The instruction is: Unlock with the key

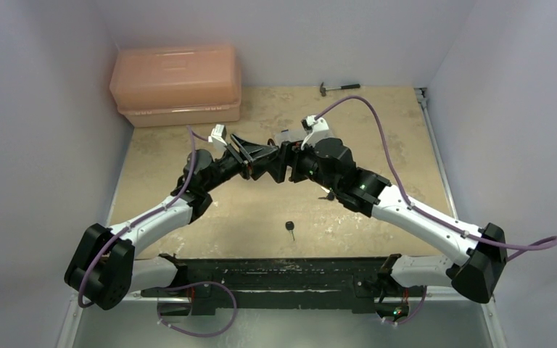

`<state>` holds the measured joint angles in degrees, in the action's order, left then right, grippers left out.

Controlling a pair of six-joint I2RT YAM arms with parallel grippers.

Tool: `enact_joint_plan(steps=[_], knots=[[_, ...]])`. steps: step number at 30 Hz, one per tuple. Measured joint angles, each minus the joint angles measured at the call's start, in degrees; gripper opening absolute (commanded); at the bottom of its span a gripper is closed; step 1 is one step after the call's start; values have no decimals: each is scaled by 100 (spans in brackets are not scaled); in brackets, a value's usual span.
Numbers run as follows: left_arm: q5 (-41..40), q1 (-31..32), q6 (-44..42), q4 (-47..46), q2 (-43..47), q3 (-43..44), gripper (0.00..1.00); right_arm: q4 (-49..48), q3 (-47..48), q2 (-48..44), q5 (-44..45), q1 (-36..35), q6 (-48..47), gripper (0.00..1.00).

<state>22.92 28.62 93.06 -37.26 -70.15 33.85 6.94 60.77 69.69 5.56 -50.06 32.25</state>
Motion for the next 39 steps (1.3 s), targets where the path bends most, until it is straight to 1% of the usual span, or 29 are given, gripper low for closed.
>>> enact_joint_plan(steps=[2,7,9,13,14,15,16,17,18,19,20,21,23,24,30,35,39], knots=[[-17,0,4,0,0,0,0,0,2,55,125,-28,-17,70],[-50,0,46,-105,22,-101,0,-11,9,245,328,-46,-57,54],[-101,-2,42,-101,33,-164,0,-17,22,332,348,-46,-59,42],[-190,-11,42,-72,61,-282,0,-46,61,457,372,-103,-160,4],[-210,-11,37,-61,68,-289,3,-57,61,474,356,-105,-186,0],[-225,-11,33,-39,74,-289,14,-79,63,492,356,-103,-195,0],[-240,-11,17,-2,90,-289,30,-92,63,498,350,-103,-203,0],[-258,-11,-33,57,122,-289,47,-96,63,503,339,-105,-210,0],[-271,-11,-92,127,166,-289,67,-98,63,505,319,-105,-216,0],[-299,-11,-175,260,249,-289,78,-103,61,516,264,-109,-225,0],[-341,-13,-295,400,337,-289,87,-120,59,527,227,-116,-229,0],[-356,-17,-404,533,413,-289,92,-151,50,538,227,-129,-245,0],[-411,-31,-697,1005,625,-258,98,-212,-52,549,247,-125,-267,0],[-431,-44,-807,1198,684,-229,99,-251,-146,557,262,-120,-273,0],[-820,-221,-1886,3038,890,140,99,-673,-822,831,481,-92,-234,0],[-1366,-385,-2824,4634,1266,256,98,-1257,-1062,1532,553,-101,-219,0],[-2087,-413,-3654,5838,1685,634,97,-1705,-1069,2122,636,-192,-234,0]])
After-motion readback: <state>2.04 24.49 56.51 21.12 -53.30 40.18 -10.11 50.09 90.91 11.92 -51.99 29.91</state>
